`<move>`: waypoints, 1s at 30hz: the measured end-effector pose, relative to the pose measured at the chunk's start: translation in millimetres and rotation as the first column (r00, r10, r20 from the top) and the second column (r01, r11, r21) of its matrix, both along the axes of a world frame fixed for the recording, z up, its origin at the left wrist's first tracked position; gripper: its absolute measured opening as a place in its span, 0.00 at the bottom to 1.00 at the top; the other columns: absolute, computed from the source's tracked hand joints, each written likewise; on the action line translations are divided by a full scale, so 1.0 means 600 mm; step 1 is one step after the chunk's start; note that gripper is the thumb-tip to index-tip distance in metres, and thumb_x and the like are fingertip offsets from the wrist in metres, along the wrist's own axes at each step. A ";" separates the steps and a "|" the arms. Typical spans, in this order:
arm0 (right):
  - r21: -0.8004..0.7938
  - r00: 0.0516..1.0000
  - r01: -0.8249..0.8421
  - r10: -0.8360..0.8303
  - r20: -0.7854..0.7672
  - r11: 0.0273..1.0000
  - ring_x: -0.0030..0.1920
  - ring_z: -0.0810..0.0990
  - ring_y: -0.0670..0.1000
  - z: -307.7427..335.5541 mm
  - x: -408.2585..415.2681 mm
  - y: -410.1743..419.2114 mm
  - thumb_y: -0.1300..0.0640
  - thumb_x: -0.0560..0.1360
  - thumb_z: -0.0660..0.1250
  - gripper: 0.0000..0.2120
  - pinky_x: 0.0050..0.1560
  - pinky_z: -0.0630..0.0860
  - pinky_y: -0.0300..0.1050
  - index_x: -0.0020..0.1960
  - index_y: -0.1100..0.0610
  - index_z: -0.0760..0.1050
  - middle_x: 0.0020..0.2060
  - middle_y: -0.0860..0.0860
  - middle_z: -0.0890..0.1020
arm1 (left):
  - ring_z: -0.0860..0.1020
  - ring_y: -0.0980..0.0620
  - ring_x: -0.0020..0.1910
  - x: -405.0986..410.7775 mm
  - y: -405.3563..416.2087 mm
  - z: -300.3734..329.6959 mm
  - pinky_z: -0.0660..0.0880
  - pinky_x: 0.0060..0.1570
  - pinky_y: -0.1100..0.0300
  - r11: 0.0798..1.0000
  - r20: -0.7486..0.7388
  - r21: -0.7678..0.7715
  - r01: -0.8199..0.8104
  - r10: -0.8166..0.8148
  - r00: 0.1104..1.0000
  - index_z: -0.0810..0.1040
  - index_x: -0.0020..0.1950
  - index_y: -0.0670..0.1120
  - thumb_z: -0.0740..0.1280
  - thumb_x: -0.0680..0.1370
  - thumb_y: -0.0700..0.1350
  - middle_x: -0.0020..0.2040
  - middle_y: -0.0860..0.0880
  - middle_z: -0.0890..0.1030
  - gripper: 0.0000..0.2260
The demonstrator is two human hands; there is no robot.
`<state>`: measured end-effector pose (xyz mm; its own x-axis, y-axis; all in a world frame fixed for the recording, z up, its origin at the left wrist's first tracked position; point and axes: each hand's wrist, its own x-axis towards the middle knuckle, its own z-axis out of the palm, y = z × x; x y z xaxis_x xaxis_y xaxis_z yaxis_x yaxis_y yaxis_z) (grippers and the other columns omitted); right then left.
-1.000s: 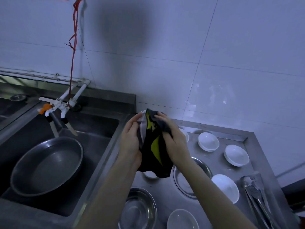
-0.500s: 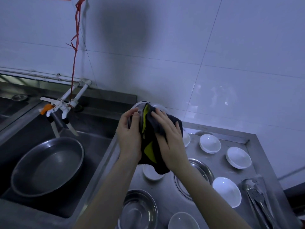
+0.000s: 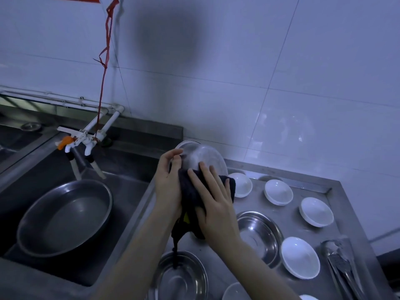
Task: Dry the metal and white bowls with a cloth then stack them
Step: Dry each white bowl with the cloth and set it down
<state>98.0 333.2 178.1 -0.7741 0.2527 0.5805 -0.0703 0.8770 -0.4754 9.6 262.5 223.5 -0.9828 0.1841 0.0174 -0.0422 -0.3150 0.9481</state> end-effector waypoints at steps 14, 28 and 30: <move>-0.464 0.981 0.194 -0.169 0.095 0.865 0.65 0.71 0.52 0.057 -0.047 0.111 0.52 0.78 0.58 0.15 0.66 0.67 0.46 0.61 0.52 0.76 0.65 0.46 0.70 | 0.81 0.55 0.50 0.017 -0.015 -0.015 0.78 0.46 0.62 0.994 0.050 -0.102 0.051 -0.046 0.998 0.81 0.49 0.50 0.61 0.82 0.40 0.50 0.52 0.83 0.10; -0.521 0.950 0.242 -0.091 0.297 0.818 0.54 0.75 0.49 0.077 -0.033 0.101 0.46 0.81 0.57 0.14 0.54 0.66 0.41 0.54 0.53 0.78 0.53 0.47 0.72 | 0.83 0.61 0.46 0.026 -0.044 -0.019 0.77 0.42 0.69 0.992 -0.055 -0.121 0.034 -0.041 0.998 0.83 0.52 0.47 0.64 0.81 0.39 0.46 0.56 0.86 0.08; -0.474 0.944 0.280 -0.150 0.294 0.835 0.49 0.74 0.47 0.078 -0.026 0.090 0.46 0.81 0.57 0.15 0.53 0.67 0.42 0.51 0.54 0.77 0.52 0.47 0.71 | 0.83 0.58 0.48 0.024 -0.050 -0.020 0.78 0.43 0.67 0.992 -0.064 -0.123 0.043 -0.051 0.997 0.83 0.51 0.49 0.65 0.81 0.41 0.48 0.54 0.86 0.08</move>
